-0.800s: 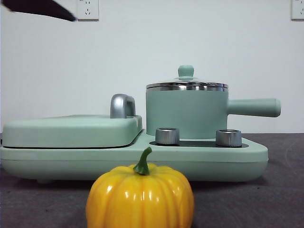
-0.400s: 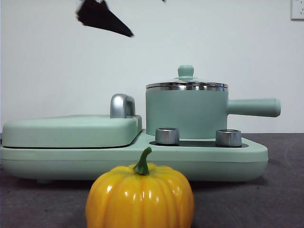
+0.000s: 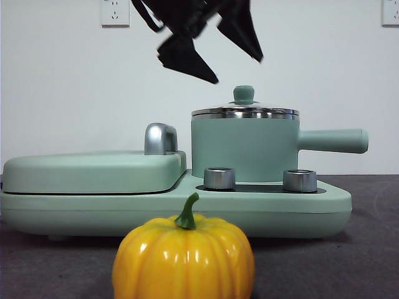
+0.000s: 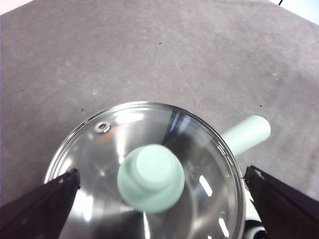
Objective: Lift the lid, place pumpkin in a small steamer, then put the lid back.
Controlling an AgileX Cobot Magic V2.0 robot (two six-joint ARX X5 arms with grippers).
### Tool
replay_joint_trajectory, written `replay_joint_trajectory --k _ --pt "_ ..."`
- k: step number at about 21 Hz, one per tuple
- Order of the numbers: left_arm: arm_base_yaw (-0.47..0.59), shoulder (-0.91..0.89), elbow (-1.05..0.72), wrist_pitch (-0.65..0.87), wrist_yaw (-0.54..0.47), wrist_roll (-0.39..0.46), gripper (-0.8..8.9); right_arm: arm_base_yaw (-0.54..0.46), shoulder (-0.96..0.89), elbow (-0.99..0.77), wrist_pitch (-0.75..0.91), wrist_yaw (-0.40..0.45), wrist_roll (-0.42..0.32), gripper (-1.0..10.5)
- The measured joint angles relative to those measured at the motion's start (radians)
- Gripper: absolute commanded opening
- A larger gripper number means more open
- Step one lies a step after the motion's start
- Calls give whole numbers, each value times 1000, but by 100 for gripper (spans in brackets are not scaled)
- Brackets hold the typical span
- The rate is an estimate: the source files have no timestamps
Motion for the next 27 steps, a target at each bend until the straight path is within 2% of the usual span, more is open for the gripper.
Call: replay_joint_trajectory --k 5,14,23,24,26,27 --pt "-9 48 1 108 0 11 518 0 0 0 0 0 0 491" --pt "-9 103 1 124 0 16 497 0 0 0 0 0 0 491" --pt "-9 113 1 141 0 58 486 0 0 0 0 0 0 491" --pt "-9 118 1 144 0 59 477 0 0 0 0 0 0 491" --pt "-9 123 1 145 0 60 374 0 0 0 0 0 0 491" --pt "-9 123 1 144 0 62 356 0 0 0 0 0 0 491"
